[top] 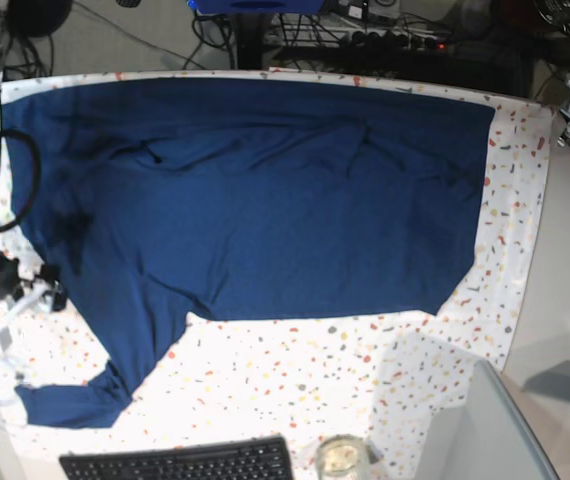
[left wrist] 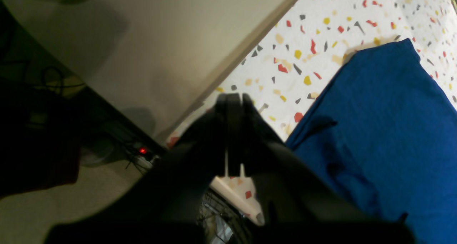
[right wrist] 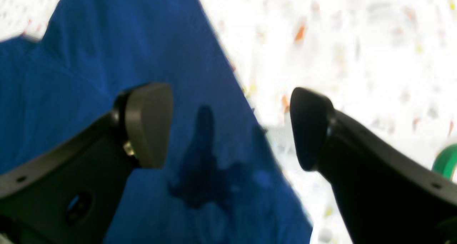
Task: Layout the t-shirt on the table in an organized manner, then fold the t-shirt properly
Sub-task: 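Release the shirt and move the right gripper to the shirt's side edge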
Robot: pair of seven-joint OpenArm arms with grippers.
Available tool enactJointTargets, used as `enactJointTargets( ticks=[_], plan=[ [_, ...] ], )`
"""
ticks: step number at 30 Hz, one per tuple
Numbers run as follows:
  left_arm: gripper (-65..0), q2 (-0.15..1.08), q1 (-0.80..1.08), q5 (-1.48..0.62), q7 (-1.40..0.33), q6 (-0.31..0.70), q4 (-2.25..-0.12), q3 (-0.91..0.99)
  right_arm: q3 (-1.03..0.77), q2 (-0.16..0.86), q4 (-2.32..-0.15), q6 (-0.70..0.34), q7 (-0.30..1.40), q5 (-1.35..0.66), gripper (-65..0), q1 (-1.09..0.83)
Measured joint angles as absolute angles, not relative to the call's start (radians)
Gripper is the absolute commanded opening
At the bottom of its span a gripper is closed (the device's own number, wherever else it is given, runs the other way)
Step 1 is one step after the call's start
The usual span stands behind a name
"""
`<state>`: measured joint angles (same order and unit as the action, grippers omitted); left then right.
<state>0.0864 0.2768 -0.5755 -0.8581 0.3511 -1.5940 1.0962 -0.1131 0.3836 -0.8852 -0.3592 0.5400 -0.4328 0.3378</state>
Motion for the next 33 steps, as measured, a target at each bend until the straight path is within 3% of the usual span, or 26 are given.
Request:
enactJointTargets(
  ticks=[6, 14, 16, 17, 21, 27, 33],
  plan=[
    [-65.0, 0.09, 0.327, -0.569, -0.862, 0.382, -1.565, 1.101, -0.039, 0.326, -0.517, -0.354, 0.326, -0.325, -16.7, 0.467],
    [-65.0, 0.093, 0.321, -0.571, -0.861, 0.469, -1.562, 1.103, -0.039, 0.321, -0.422, -0.355, 0.186, -0.265, -17.9, 0.478],
    [-65.0, 0.088, 0.321, -0.569, -0.86, 0.469, -1.562, 1.1, -0.04, 0.321, -0.429, -0.355, 0.187, -0.264, -23.6, 0.472],
    [-65.0, 0.087, 0.321, -0.569, -0.862, 0.471, -1.562, 1.098, -0.043, 0.321, -0.439, -0.355, 0.192, -0.265, -29.9, 0.467],
    [-65.0, 0.086, 0.319, -0.569, -0.861, 0.472, -1.562, 1.096, -0.046, 0.325, -0.46, -0.351, 0.213, -0.262, -62.7, 0.457],
    [-65.0, 0.086, 0.322, -0.569, -0.861, 0.472, -1.562, 1.096, -0.046, 0.321, -0.556, -0.351, 0.247, -0.264, -65.0, 0.439],
    [-65.0, 0.085, 0.339, -0.567, -0.861, 0.472, -1.562, 1.098, -0.113, 0.309, -0.836, -0.352, 0.354, -0.267, -64.8, 0.314]
  ],
)
